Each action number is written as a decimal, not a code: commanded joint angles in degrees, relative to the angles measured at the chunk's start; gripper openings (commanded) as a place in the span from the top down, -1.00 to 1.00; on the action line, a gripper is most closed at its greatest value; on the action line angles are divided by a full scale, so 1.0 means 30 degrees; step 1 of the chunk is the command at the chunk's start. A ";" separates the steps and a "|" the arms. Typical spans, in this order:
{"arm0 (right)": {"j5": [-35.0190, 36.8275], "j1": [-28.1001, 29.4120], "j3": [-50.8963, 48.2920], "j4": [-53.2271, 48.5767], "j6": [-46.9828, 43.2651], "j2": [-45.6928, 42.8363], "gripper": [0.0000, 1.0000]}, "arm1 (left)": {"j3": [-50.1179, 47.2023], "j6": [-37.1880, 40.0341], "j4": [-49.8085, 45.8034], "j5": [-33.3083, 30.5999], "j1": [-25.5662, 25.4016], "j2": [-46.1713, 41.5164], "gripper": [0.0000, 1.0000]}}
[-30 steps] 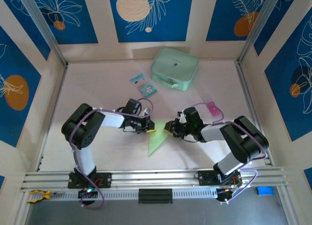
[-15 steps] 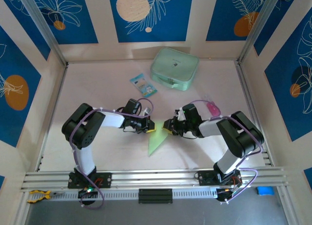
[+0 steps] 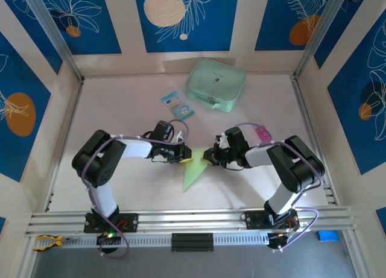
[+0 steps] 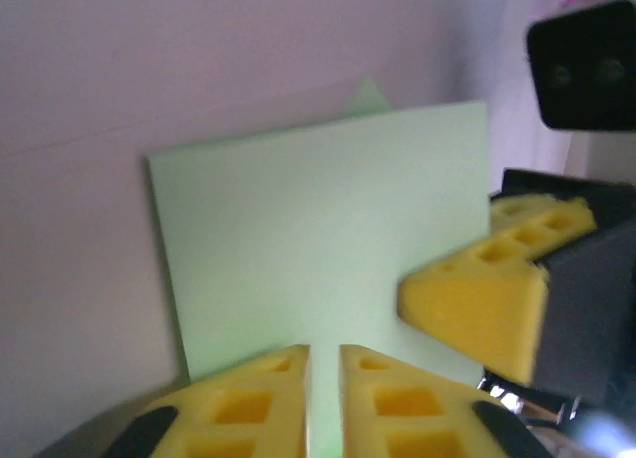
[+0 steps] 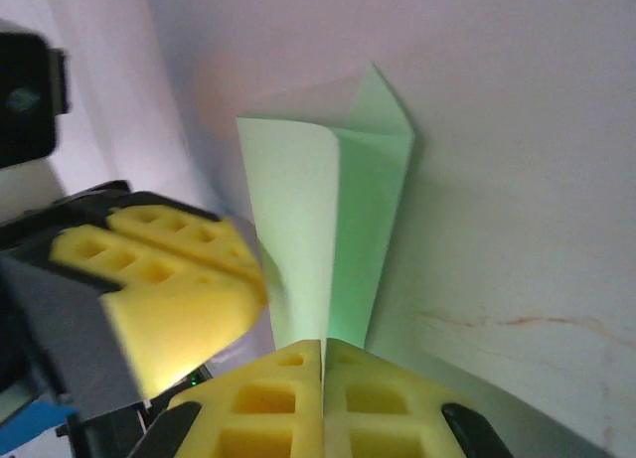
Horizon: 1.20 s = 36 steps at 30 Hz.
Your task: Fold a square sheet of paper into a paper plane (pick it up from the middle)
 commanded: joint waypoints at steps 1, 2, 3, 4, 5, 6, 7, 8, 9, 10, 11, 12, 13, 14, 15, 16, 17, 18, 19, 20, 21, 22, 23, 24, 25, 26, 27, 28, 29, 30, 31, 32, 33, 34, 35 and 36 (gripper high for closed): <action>0.2310 0.0076 -0.0665 -0.0379 0.1969 -0.1485 0.92 | -0.0341 0.1542 -0.1310 -0.1652 -0.0039 -0.2244 0.49; 0.3000 0.0143 -0.0839 -0.0449 0.2555 -0.1836 0.93 | -0.0442 0.2120 -0.1770 -0.2244 -0.0165 -0.2820 0.44; 0.3568 0.0240 -0.0947 -0.0622 0.3057 -0.2111 0.93 | -0.0519 0.2707 -0.2302 -0.2796 -0.0388 -0.3321 0.41; 0.4252 0.0383 -0.1073 -0.0891 0.3620 -0.2402 0.93 | -0.0536 0.3564 -0.2970 -0.3453 -0.0718 -0.3835 0.40; 0.4906 0.0566 -0.1110 -0.1144 0.4087 -0.2683 0.93 | -0.0564 0.4380 -0.3648 -0.4162 -0.1091 -0.4349 0.39; 0.5395 0.0707 -0.1062 -0.1688 0.4510 -0.2891 0.93 | -0.0621 0.4983 -0.4165 -0.4736 -0.1561 -0.4723 0.38; 0.5888 0.0901 -0.0989 -0.2172 0.4864 -0.3048 0.93 | -0.0673 0.5641 -0.4740 -0.5404 -0.2107 -0.5129 0.37; 0.6182 0.1063 -0.0955 -0.2361 0.4988 -0.3197 0.93 | -0.0760 0.6348 -0.5228 -0.6205 -0.2701 -0.5471 0.37; 0.6435 0.1188 -0.0943 -0.2534 0.5148 -0.3274 0.93 | -0.0842 0.6839 -0.5542 -0.6762 -0.3163 -0.5695 0.37; 0.6681 0.1316 -0.0929 -0.2782 0.5436 -0.3371 0.93 | -0.0940 0.7297 -0.5847 -0.7329 -0.3657 -0.5895 0.35; 0.6881 0.1417 -0.1005 -0.2801 0.5630 -0.3460 0.93 | -0.1003 0.7698 -0.6109 -0.7821 -0.4194 -0.6044 0.32; 0.7050 0.1506 -0.1070 -0.2770 0.5764 -0.3524 0.93 | -0.1006 0.7954 -0.6307 -0.8252 -0.4671 -0.6113 0.29; 0.7231 0.1602 -0.1094 -0.2750 0.5865 -0.3587 0.93 | -0.1005 0.8312 -0.6466 -0.8806 -0.5237 -0.6175 0.25; 0.7260 0.1683 -0.1085 -0.2726 0.5919 -0.3595 0.92 | -0.0962 0.8633 -0.6560 -0.9406 -0.5869 -0.6166 0.21; 0.7264 0.1725 -0.1055 -0.2738 0.5876 -0.3598 0.92 | -0.0905 0.8935 -0.6674 -1.0023 -0.6396 -0.6140 0.16; 0.7264 0.1784 -0.1007 -0.2755 0.5859 -0.3561 0.92 | -0.0783 0.9219 -0.6824 -1.0880 -0.7006 -0.6038 0.12; 0.7236 0.1788 -0.0977 -0.2848 0.5783 -0.3573 0.92 | -0.0623 0.9472 -0.6969 -1.1771 -0.7501 -0.5837 0.09; 0.7233 0.1788 -0.0947 -0.2911 0.5733 -0.3573 0.92 | -0.0482 0.9639 -0.7142 -1.2452 -0.7908 -0.5653 0.08; 0.7214 0.1787 -0.0957 -0.2970 0.5713 -0.3600 0.92 | -0.0327 0.9853 -0.7265 -1.3237 -0.8272 -0.5438 0.06; 0.7200 0.1788 -0.0967 -0.3003 0.5686 -0.3641 0.92 | -0.0221 1.0164 -0.7335 -1.3752 -0.8622 -0.5215 0.05; 0.7204 0.1788 -0.0968 -0.3082 0.5642 -0.3665 0.92 | -0.0149 1.0327 -0.7342 -1.4164 -0.8865 -0.5053 0.03; 0.7187 0.1788 -0.0958 -0.3170 0.5624 -0.3708 0.92 | -0.0082 1.0486 -0.7372 -1.4520 -0.9125 -0.4854 0.02; 0.7176 0.1749 -0.0958 -0.3212 0.5575 -0.3767 0.91 | -0.0039 1.0611 -0.7365 -1.4875 -0.9404 -0.4707 0.01; 0.7194 0.1766 -0.0970 -0.3308 0.5581 -0.3794 0.91 | -0.0009 1.0667 -0.7374 -1.5236 -0.9616 -0.4567 0.00; 0.7177 0.1773 -0.0961 -0.3377 0.5597 -0.3825 0.92 | 0.0034 1.0769 -0.7373 -1.5664 -0.9829 -0.4415 0.00; 0.7150 0.1759 -0.0954 -0.3383 0.5598 -0.3841 0.92 | 0.0086 1.0843 -0.7370 -1.6071 -1.0039 -0.4264 -0.01; 0.7103 0.1753 -0.0958 -0.3381 0.5598 -0.3895 0.92 | 0.0153 1.0921 -0.7347 -1.6437 -1.0177 -0.4121 -0.01; 0.7046 0.1765 -0.0967 -0.3400 0.5568 -0.3940 0.92 | 0.0219 1.1037 -0.7302 -1.6764 -1.0335 -0.3987 -0.02; 0.7000 0.1790 -0.0993 -0.3414 0.5525 -0.4010 0.92 | 0.0274 1.1172 -0.7242 -1.7141 -1.0497 -0.3834 -0.02; 0.7000 0.1788 -0.0984 -0.3443 0.5494 -0.4083 0.91 | 0.0329 1.1268 -0.7226 -1.7433 -1.0615 -0.3732 -0.02; 0.7000 0.1767 -0.1010 -0.3443 0.5454 -0.4146 0.92 | 0.0356 1.1335 -0.7227 -1.7807 -1.0709 -0.3646 -0.02; 0.6973 0.1777 -0.1037 -0.3440 0.5414 -0.4187 0.92 | 0.0386 1.1378 -0.7175 -1.8124 -1.0804 -0.3549 -0.03; 0.6920 0.1762 -0.1021 -0.3443 0.5386 -0.4231 0.92 | 0.0386 1.1428 -0.7126 -1.8314 -1.0840 -0.3507 -0.02; 0.6841 0.1759 -0.0966 -0.3444 0.5326 -0.4229 0.92 | 0.0308 1.1496 -0.6990 -1.8497 -1.0922 -0.3505 -0.02; 0.6774 0.1759 -0.0955 -0.3443 0.5300 -0.4202 0.92 | 0.0238 1.1568 -0.6837 -1.8628 -1.0931 -0.3504 -0.02; 0.6723 0.1762 -0.0885 -0.3429 0.5245 -0.4190 0.92 | 0.0190 1.1612 -0.6760 -1.8639 -1.0930 -0.3531 -0.02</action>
